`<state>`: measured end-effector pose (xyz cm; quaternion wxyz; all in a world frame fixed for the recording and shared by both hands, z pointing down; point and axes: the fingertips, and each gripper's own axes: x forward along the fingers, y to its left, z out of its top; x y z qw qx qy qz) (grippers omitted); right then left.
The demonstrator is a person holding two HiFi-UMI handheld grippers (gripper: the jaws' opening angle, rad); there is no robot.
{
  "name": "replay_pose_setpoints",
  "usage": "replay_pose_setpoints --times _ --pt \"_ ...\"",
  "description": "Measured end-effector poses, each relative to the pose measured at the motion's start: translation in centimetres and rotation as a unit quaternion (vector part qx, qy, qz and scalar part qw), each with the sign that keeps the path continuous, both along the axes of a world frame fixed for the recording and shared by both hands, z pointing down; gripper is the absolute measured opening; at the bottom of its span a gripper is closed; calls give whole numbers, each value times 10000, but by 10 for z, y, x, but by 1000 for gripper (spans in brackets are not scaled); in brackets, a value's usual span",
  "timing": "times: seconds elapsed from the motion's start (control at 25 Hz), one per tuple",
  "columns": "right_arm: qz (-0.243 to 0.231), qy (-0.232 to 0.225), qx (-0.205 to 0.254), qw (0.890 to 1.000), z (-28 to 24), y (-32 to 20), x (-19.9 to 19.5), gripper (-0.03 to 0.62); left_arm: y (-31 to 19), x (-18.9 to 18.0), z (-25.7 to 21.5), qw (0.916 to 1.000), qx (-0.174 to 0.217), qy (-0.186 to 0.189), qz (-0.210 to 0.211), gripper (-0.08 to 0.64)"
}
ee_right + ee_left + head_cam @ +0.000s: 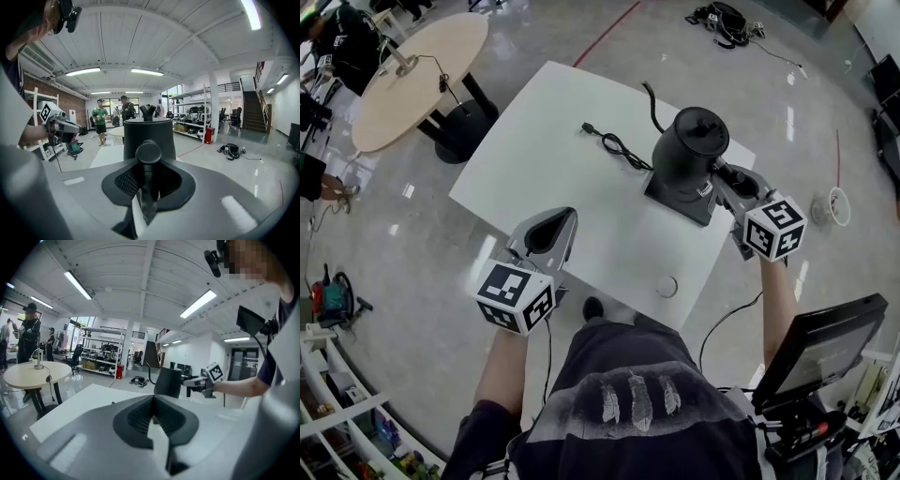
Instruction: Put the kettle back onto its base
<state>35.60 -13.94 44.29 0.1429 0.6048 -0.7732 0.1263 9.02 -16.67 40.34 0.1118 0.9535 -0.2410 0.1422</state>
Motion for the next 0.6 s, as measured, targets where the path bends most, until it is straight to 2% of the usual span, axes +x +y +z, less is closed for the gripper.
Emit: replay_pose_setpoints --times 0.44,0.6 --pt "-531 -292 -102 9981 59 -3 70 63 -1 111 24 9979 99 -394 -497 0" --pt "-673 -290 -133 9972 71 -1 68 63 13 116 29 9970 133 -525 -552 0"
